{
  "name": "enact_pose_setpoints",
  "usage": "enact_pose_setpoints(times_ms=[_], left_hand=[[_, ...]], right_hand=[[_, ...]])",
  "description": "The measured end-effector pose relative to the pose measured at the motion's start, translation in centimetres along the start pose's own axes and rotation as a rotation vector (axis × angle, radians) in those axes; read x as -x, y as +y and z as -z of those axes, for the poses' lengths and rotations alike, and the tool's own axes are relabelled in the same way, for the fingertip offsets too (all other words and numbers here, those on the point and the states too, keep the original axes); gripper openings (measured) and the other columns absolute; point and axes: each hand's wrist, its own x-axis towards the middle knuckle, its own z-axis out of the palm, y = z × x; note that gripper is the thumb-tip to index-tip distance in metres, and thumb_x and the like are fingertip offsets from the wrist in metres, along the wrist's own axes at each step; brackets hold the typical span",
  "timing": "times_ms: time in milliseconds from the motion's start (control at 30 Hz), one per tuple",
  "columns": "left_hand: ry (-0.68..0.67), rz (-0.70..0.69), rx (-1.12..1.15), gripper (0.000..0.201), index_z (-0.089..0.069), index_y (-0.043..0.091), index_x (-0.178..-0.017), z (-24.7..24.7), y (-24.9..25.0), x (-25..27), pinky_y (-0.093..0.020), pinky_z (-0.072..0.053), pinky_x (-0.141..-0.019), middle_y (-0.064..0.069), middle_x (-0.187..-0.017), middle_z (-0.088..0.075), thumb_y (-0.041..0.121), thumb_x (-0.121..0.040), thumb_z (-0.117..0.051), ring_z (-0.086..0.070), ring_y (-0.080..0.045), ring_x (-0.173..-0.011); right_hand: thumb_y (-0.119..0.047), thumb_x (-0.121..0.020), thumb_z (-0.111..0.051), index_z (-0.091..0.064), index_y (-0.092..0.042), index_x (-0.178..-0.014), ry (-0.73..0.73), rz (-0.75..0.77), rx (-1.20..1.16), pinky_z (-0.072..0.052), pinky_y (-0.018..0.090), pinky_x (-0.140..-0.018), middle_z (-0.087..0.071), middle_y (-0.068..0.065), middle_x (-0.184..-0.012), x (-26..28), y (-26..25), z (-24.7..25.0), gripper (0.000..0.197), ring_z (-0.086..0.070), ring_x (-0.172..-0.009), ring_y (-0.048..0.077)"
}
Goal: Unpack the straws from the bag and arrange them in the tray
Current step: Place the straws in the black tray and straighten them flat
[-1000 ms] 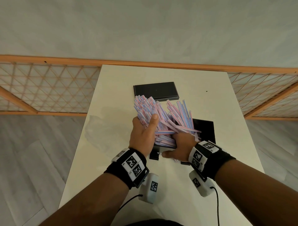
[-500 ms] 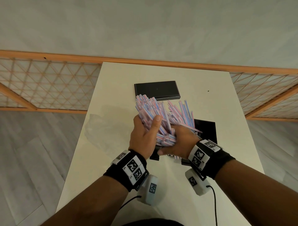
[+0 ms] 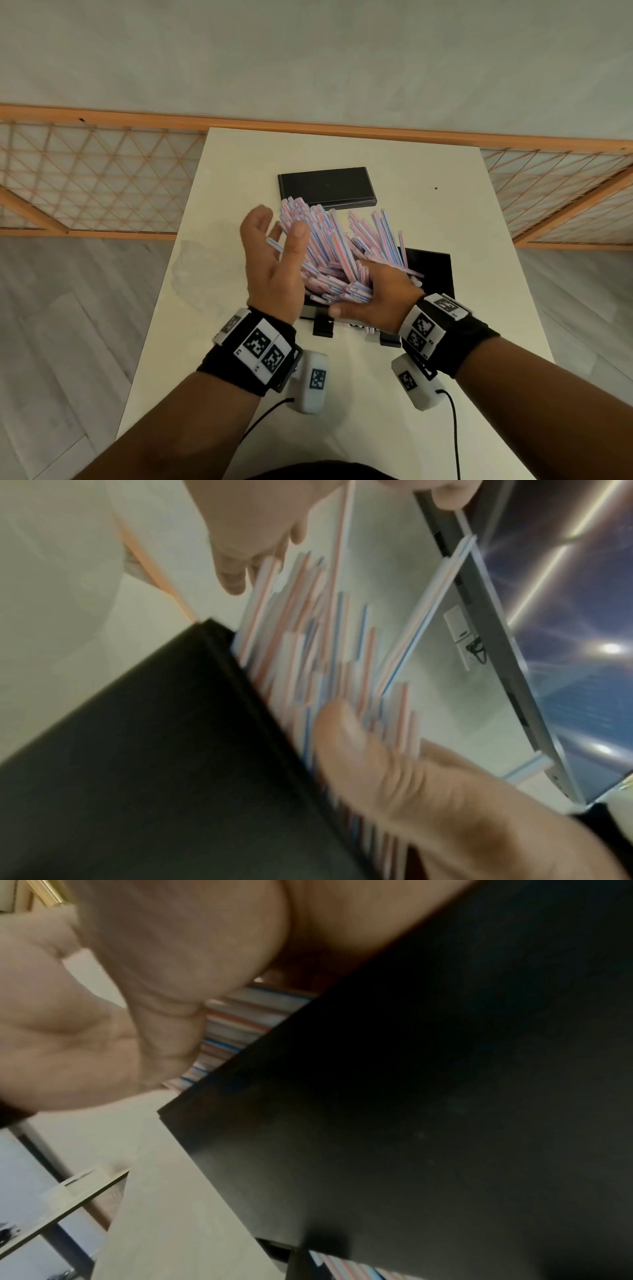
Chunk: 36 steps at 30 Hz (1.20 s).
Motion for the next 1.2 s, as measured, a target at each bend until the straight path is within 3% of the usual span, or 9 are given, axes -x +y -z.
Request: enact_pose_setpoints(times_ms=[100, 200, 267, 533, 733, 800, 900, 1033, 1200], left_hand=[[0.015, -0.135, 0.008, 0.082, -0.032, 0.005, -0.150, 0.1, 1.8, -0.4, -0.024, -0.038, -0.113, -0.008, -0.156, -0.039, 0.052, -0.087, -0.052, -0.043, -0.007, -0.140], [-0.048, -0.293, -0.034, 0.063, -0.035, 0.009, -0.150, 0.1, 3.2, -0.8, -0.041, -0.035, -0.119, -0.007, -0.157, -0.040, 0.041, -0.098, -0.046, -0.040, -0.017, -0.146], [-0.110, -0.384, -0.072, 0.048, -0.041, 0.012, -0.146, 0.0, 3.5, -0.9, -0.045, -0.036, -0.119, -0.009, -0.154, -0.046, 0.032, -0.103, -0.041, -0.043, -0.022, -0.145], [-0.151, -0.386, -0.449, 0.043, -0.057, 0.006, -0.138, 0.6, 1.3, -0.7, -0.009, -0.029, -0.113, -0.011, -0.151, -0.050, 0.013, -0.096, -0.057, -0.044, -0.014, -0.140], [-0.020, -0.061, -0.217, 0.065, -0.037, 0.018, -0.151, 0.7, 0.5, -0.5, -0.028, -0.035, -0.116, 0.007, -0.154, -0.041, 0.042, -0.093, -0.054, -0.037, -0.009, -0.145], [0.031, 0.097, -0.122, 0.059, -0.037, 0.017, -0.149, 0.4, 0.3, -0.5, -0.016, -0.037, -0.104, 0.006, -0.151, -0.042, 0.037, -0.097, -0.056, -0.040, -0.013, -0.142], [0.057, 0.218, -0.069, 0.053, -0.042, 0.014, -0.144, 0.1, -0.5, -0.1, -0.008, -0.038, -0.092, -0.002, -0.147, -0.045, 0.034, -0.098, -0.059, -0.044, -0.019, -0.139], [0.035, 0.278, -0.017, 0.073, -0.046, 0.015, -0.136, -0.2, -1.7, 0.3, -0.048, -0.045, -0.111, -0.011, -0.141, -0.052, 0.059, -0.079, -0.058, -0.052, -0.030, -0.130], [-0.001, 0.265, -0.023, 0.061, -0.051, 0.019, -0.126, -0.4, -1.5, 0.9, -0.048, -0.049, -0.103, 0.003, -0.113, -0.063, 0.060, -0.080, -0.055, -0.062, -0.017, -0.101]], right_hand=[[-0.067, -0.061, -0.079, -0.055, -0.040, -0.126, 0.011, 0.042, 0.022, -0.049, 0.036, -0.100, -0.065, -0.017, -0.112, 0.2, -0.8, 0.0, 0.074, -0.061, -0.110, 0.013], [-0.054, -0.065, -0.085, -0.053, -0.033, -0.131, 0.064, 0.030, -0.028, -0.043, 0.025, -0.097, -0.059, -0.015, -0.107, 0.4, -1.8, 0.1, 0.077, -0.056, -0.102, 0.008], [-0.063, -0.062, -0.081, -0.057, -0.033, -0.122, 0.107, 0.094, -0.045, -0.049, 0.031, -0.096, -0.064, -0.015, -0.105, 0.4, -2.1, 0.0, 0.071, -0.061, -0.099, 0.010], [-0.063, -0.069, -0.077, -0.046, -0.035, -0.112, 0.122, 0.115, 0.138, -0.043, 0.029, -0.076, -0.048, -0.014, -0.096, 1.4, -1.3, -0.5, 0.060, -0.049, -0.087, 0.012], [-0.061, -0.082, -0.064, -0.015, -0.024, -0.149, -0.028, 0.071, 0.287, -0.041, 0.042, -0.107, -0.043, 0.001, -0.144, 3.7, -1.2, 0.0, 0.091, -0.044, -0.130, 0.025], [-0.059, -0.085, -0.061, -0.008, -0.020, -0.152, -0.122, 0.053, 0.400, -0.038, 0.040, -0.109, -0.036, 0.002, -0.150, 5.1, -1.7, 0.8, 0.094, -0.040, -0.135, 0.026], [-0.061, -0.085, -0.058, -0.019, -0.022, -0.144, -0.152, 0.061, 0.577, -0.046, 0.040, -0.097, -0.045, -0.001, -0.141, 6.5, -2.3, 2.0, 0.081, -0.049, -0.125, 0.026], [-0.068, -0.085, -0.050, -0.040, -0.025, -0.116, -0.190, 0.044, 0.844, -0.046, 0.033, -0.073, -0.062, -0.003, -0.111, 7.0, -2.9, 3.9, 0.055, -0.063, -0.098, 0.026], [-0.079, -0.085, -0.032, -0.059, -0.024, -0.105, -0.221, -0.050, 1.106, -0.040, 0.035, -0.077, -0.057, -0.005, -0.085, 6.5, -3.0, 5.5, 0.064, -0.057, -0.079, 0.024]])
